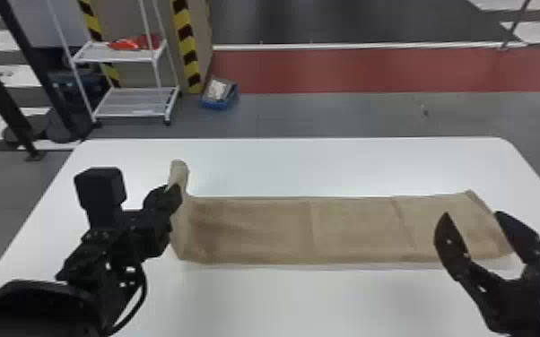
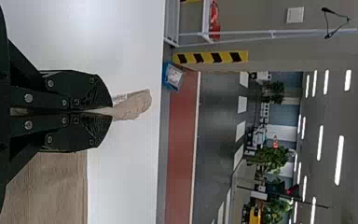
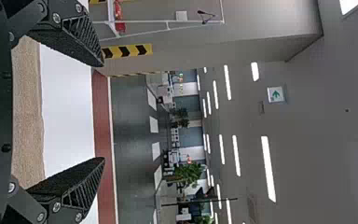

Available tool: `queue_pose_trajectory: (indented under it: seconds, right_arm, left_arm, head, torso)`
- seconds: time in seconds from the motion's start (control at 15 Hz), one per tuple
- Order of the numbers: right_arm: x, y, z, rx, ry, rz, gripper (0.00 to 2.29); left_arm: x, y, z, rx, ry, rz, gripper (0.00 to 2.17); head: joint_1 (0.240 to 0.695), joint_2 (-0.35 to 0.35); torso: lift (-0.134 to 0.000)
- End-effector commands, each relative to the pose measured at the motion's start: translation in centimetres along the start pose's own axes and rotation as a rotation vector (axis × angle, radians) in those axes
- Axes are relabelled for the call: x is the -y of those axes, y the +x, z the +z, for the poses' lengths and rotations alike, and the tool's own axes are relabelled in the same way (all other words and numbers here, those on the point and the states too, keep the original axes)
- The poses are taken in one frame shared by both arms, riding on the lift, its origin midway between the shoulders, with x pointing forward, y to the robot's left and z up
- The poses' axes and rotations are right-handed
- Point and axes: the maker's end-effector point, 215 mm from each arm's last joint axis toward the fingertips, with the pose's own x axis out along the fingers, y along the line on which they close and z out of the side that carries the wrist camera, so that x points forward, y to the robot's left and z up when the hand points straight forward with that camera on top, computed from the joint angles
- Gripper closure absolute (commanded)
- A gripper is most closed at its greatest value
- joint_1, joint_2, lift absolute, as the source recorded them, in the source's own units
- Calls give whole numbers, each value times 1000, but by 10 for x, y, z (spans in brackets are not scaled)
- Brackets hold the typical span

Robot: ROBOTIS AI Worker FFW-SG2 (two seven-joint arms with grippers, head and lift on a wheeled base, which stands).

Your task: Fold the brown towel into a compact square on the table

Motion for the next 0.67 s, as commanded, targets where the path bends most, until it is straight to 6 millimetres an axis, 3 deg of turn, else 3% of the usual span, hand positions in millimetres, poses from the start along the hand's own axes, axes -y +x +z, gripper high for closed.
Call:
queue_pose_trajectory:
  seconds: [0.0, 0.13, 0.2, 0.33, 0.4, 0.47, 0.53, 0.6]
  right_arm:
    - [15, -8, 5, 21, -15, -35, 188]
    - [33, -15, 10, 41, -17, -71, 188]
    - [43, -18, 11, 44, -17, -92, 188]
    - [58, -27, 24, 79, -41, -126, 188]
    - [68, -31, 25, 81, -42, -143, 184]
    - [74, -33, 26, 84, -45, -153, 184]
    - [81, -36, 25, 83, -42, -167, 184]
    - [84, -36, 23, 82, -38, -171, 184]
  left_arm:
    - [72, 2, 14, -40, 42, -92, 2078]
    - [133, 13, 22, -47, 85, -153, 2078]
    - [162, 21, 15, -64, 102, -180, 2078]
    - [209, 35, -12, -121, 133, -222, 2078]
    - [232, 37, -26, -146, 158, -246, 2078]
    - [246, 39, -40, -168, 170, -264, 1997]
    - [258, 39, -51, -170, 175, -286, 1565]
    - [276, 34, -56, -170, 164, -339, 613]
  head:
    - [695, -33]
    - [695, -112]
    - [695, -152]
    - [695, -226]
    - [695, -298]
    - [695, -327]
    - [695, -350]
    - [695, -350]
  torso:
    - [-123]
    - [-123]
    - [-123]
    - [-123]
    - [-123]
    - [-123]
    - [-123]
    - [-123]
